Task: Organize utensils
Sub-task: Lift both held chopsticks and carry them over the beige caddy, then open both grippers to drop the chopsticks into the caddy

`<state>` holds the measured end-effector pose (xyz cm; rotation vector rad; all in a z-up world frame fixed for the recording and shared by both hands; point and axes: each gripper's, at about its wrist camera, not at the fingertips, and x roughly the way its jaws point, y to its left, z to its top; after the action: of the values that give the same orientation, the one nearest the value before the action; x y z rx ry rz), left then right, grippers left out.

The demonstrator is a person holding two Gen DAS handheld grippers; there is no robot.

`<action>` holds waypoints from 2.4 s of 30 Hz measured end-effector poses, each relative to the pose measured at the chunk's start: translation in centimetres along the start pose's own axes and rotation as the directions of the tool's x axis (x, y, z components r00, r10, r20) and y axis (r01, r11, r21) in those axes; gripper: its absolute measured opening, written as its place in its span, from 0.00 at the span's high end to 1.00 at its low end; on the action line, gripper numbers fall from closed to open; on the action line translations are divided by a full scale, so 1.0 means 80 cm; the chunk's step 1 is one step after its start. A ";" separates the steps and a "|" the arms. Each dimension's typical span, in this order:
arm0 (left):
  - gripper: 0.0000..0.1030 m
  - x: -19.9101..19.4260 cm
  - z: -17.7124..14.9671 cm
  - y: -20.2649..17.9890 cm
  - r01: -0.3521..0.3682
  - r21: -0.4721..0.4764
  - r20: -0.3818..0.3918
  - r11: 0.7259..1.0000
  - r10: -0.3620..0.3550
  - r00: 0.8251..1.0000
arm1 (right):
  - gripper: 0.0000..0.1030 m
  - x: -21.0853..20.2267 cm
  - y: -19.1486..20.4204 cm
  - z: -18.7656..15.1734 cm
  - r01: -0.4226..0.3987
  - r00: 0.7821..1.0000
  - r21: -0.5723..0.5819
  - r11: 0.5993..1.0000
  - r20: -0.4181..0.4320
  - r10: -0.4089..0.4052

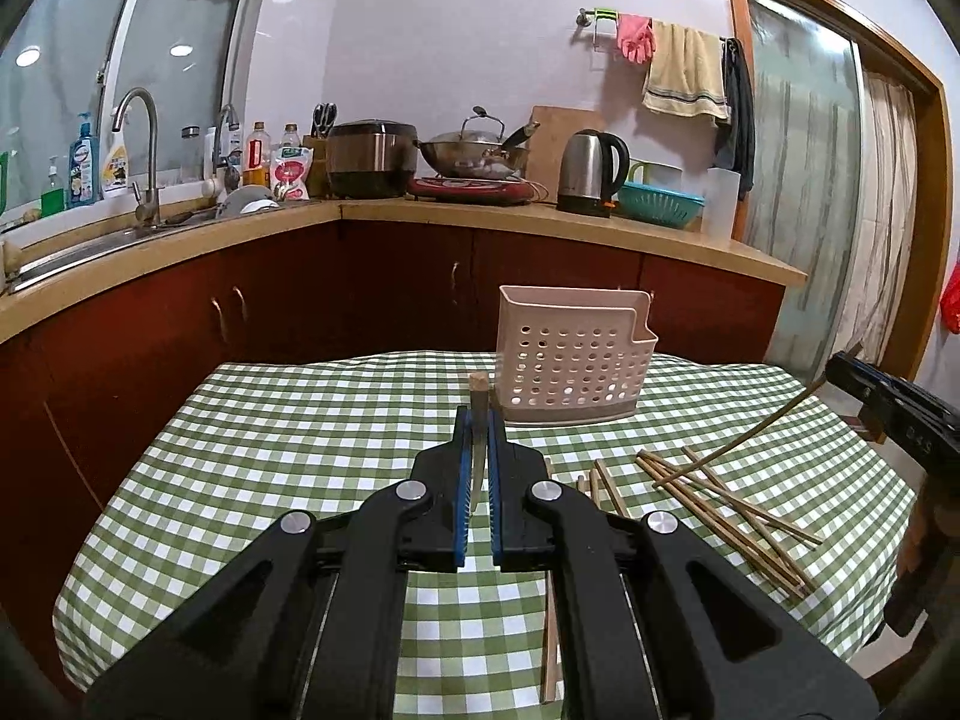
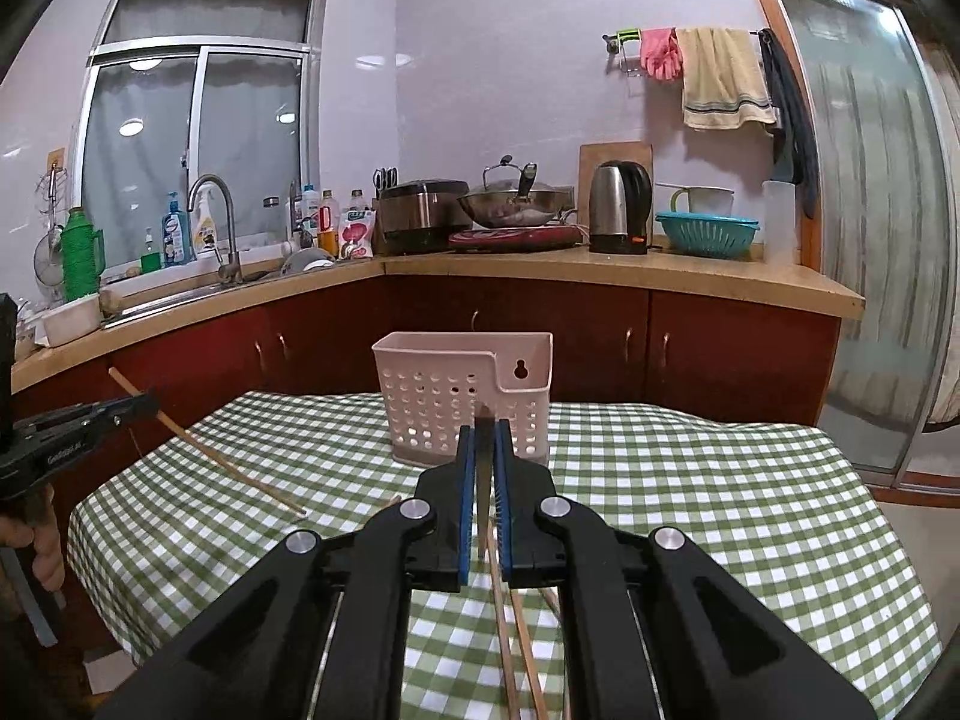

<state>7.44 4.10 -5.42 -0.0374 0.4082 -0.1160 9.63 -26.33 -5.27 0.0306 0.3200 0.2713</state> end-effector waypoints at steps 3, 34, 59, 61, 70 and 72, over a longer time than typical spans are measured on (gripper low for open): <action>0.95 0.002 0.007 0.001 0.008 -0.010 0.010 1.000 -0.008 1.000 | 0.93 0.002 0.000 0.006 -0.005 1.000 0.006 1.000 0.009 0.004; 0.95 0.065 0.213 -0.014 0.151 0.034 0.131 0.988 -0.154 0.979 | 0.93 0.056 -0.033 0.174 -0.036 0.961 -0.014 0.999 0.274 0.038; 0.67 0.222 0.164 -0.009 0.132 -0.014 -0.051 0.991 -0.133 0.990 | 0.93 0.214 -0.070 0.119 -0.026 0.999 0.076 0.997 0.041 0.023; 0.66 0.225 0.162 -0.007 0.133 -0.022 -0.052 0.991 -0.134 0.990 | 0.92 0.214 -0.071 0.119 -0.016 0.999 0.067 0.998 0.042 0.014; 0.40 0.221 0.167 -0.005 0.122 -0.039 -0.027 0.992 -0.123 0.992 | 0.51 0.203 -0.071 0.119 0.031 0.997 0.048 0.998 0.075 -0.034; 0.35 0.219 0.169 -0.006 0.115 -0.033 -0.019 0.993 -0.116 0.993 | 0.47 0.200 -0.071 0.119 0.036 0.996 0.046 0.998 0.082 -0.040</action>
<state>28.72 1.70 0.07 -0.0917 0.4286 -0.2241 28.74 -27.42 -1.52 0.0793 0.2442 0.2246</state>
